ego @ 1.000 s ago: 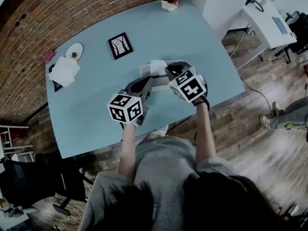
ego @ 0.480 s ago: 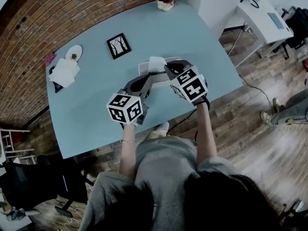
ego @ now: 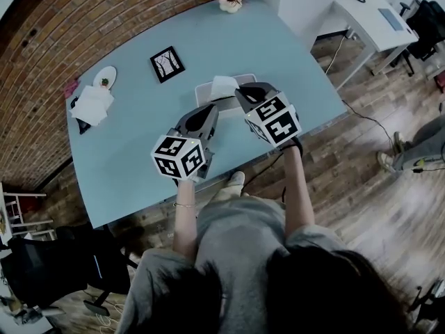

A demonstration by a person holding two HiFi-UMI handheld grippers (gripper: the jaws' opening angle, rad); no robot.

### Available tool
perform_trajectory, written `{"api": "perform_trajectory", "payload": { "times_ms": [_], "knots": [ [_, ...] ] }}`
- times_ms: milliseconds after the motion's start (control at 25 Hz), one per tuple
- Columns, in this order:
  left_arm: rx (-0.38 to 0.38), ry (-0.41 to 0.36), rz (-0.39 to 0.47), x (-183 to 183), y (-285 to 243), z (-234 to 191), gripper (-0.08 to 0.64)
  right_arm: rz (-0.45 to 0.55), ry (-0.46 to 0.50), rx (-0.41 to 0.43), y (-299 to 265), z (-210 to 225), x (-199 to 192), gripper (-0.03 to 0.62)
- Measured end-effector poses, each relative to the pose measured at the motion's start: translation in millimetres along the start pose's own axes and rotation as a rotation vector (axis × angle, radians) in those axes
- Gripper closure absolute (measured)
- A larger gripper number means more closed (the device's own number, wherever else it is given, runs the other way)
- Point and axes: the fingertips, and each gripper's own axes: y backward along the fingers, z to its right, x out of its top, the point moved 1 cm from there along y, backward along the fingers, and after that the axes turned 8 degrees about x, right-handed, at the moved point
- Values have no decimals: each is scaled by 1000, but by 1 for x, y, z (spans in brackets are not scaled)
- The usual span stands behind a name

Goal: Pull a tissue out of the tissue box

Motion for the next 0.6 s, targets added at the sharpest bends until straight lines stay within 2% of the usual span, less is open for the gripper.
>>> {"api": "perform_trajectory", "payload": {
  "times_ms": [600],
  "knots": [
    [-20, -39, 83, 19, 44, 34, 557, 88, 15, -53, 49, -33, 18, 589]
  ]
}}
